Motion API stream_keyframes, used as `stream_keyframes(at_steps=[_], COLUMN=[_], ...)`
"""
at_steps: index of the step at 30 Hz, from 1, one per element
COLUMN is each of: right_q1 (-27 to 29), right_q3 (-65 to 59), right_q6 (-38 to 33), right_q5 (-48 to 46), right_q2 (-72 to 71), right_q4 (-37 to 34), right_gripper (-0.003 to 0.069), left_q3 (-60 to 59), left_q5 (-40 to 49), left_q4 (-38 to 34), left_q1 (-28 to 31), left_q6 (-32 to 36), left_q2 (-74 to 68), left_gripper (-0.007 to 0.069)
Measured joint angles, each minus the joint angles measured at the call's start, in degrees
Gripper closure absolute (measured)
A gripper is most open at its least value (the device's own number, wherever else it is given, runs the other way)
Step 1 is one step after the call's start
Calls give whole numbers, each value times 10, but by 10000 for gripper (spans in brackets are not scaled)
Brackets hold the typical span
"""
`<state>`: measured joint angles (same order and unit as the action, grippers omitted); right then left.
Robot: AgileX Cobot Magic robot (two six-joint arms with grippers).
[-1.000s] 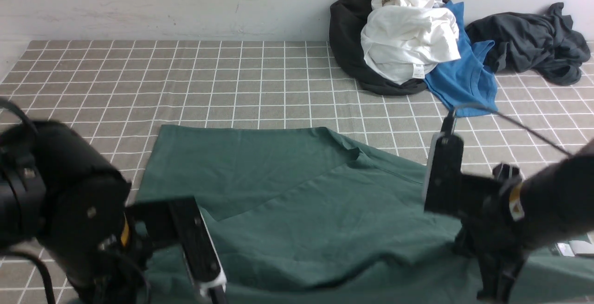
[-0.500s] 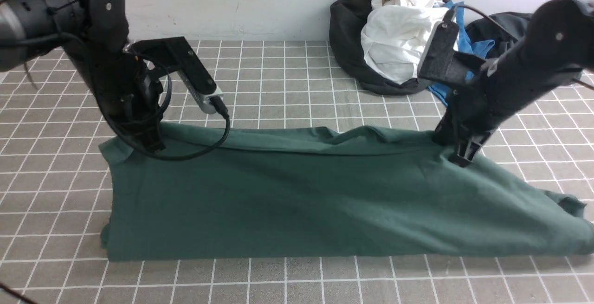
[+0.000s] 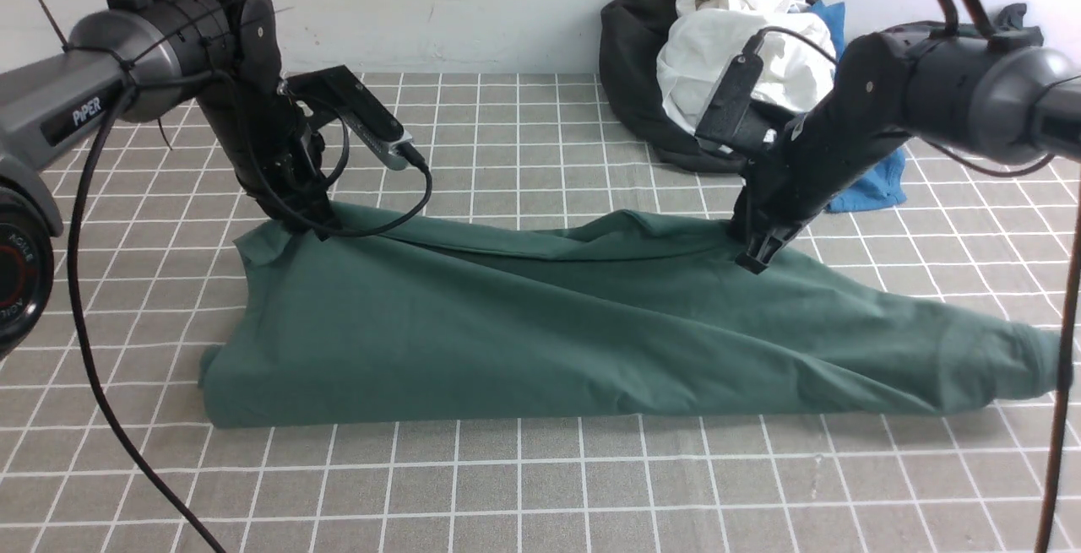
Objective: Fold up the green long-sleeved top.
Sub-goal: Use both arms to drag the lower edge of the fabric forward and fold it over the upper edge
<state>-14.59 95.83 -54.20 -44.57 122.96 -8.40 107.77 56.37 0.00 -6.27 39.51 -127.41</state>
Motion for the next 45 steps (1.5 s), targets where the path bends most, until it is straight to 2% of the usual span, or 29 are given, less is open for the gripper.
stream_keyframes(at_steps=[6, 7, 8, 9, 11, 15, 17, 20, 23, 24, 25, 27, 29, 30, 31, 32, 35, 38, 45], right_q1=[12, 14, 18, 18, 23, 18, 9, -8, -49, -51, -67, -73, -73, -73, -68, -64, -47, -28, 15], right_q3=[0, 0, 1, 2, 9, 23, 26, 26, 26, 26, 26, 26, 26, 26, 26, 26, 29, 46, 143], right_q6=[68, 81, 122, 122, 178, 212, 216, 213, 201, 201, 200, 203, 237, 237, 276, 297, 359, 387, 385], right_q5=[37, 43, 58, 58, 57, -8, -47, -83, -84, -84, -50, -10, 58, 64, 113, 134, 175, 158, -68], right_q2=[16, 16, 15, 15, 11, -8, -15, -17, -1, 1, 17, 34, 57, 57, 70, 76, 91, 94, 14], right_q4=[-7, -7, -6, -6, -6, -9, -22, -46, -80, -81, -88, -91, -91, -91, -91, -91, -91, -90, -45], right_gripper=[568, 546, 482, 475, 397, 316, 306, 306, 316, 316, 326, 332, 335, 335, 337, 338, 339, 339, 340], left_q3=[4, 5, 6, 6, 10, 34, 52, 68, 77, 77, 77, 77, 77, 77, 77, 77, 77, 77, 72], left_q5=[-30, -35, -41, -41, -39, 25, 75, 118, 131, 131, 135, 138, 139, 139, 139, 139, 139, 139, 140], left_q4=[0, -5, -11, -11, -16, -19, -19, -19, -20, -21, -23, -24, -25, -25, -27, -29, -33, -35, -41], left_q1=[12, 13, 14, 14, 16, 13, 8, -3, -23, -25, -34, -42, -52, -53, -56, -58, -60, -61, -61], left_q6=[-15, -16, -24, -24, -62, -141, -168, -184, -191, -191, -191, -192, -192, -192, -192, -192, -192, -196, -204], left_q2=[-16, -16, -17, -17, -17, -17, -17, -17, -16, -16, -16, -16, -16, -16, -16, -16, -16, -15, 31], left_gripper=[491, 458, 397, 389, 277, 176, 167, 183, 281, 281, 363, 435, 538, 547, 596, 613, 630, 632, 632])
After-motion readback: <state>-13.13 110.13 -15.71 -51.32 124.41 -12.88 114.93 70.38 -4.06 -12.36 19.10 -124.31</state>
